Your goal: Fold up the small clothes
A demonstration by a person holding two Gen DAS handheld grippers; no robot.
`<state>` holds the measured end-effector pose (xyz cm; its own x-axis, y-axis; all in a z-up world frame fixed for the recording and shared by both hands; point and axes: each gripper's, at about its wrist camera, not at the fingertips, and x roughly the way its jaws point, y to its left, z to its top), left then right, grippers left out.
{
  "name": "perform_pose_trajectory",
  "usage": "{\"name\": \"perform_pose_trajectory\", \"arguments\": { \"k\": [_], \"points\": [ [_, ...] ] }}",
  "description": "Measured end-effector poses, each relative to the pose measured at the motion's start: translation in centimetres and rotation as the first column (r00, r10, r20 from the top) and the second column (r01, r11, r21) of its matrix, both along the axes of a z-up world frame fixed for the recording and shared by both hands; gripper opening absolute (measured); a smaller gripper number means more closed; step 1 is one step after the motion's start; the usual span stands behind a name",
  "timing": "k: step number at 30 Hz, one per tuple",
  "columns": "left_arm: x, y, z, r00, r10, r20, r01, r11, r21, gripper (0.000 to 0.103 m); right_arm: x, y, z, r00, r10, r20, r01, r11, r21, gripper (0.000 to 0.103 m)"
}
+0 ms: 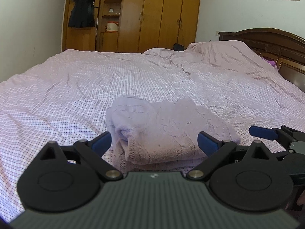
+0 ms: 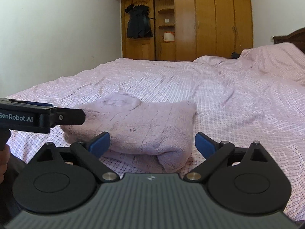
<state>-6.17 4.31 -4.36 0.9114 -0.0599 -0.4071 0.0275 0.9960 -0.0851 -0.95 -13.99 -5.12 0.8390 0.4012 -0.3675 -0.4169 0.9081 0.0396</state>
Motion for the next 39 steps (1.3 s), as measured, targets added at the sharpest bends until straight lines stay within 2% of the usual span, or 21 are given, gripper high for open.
{"name": "perform_pose_trajectory", "arguments": {
  "k": [11, 39],
  "points": [
    [0.01, -0.03, -0.09, 1.0, 0.002, -0.002, -0.002, 1.0, -0.006, 0.099, 0.01, -0.16, -0.04, 1.0, -0.023, 0.009, 0.023, 1.0, 0.001, 0.099],
    [0.17, -0.88, -0.31, 1.0, 0.001, -0.007, -0.001, 1.0, 0.011, 0.099, 0.13, -0.09, -0.21, 1.0, -0.007, -0.011, 0.007, 1.0, 0.008, 0.1]
  ]
}}
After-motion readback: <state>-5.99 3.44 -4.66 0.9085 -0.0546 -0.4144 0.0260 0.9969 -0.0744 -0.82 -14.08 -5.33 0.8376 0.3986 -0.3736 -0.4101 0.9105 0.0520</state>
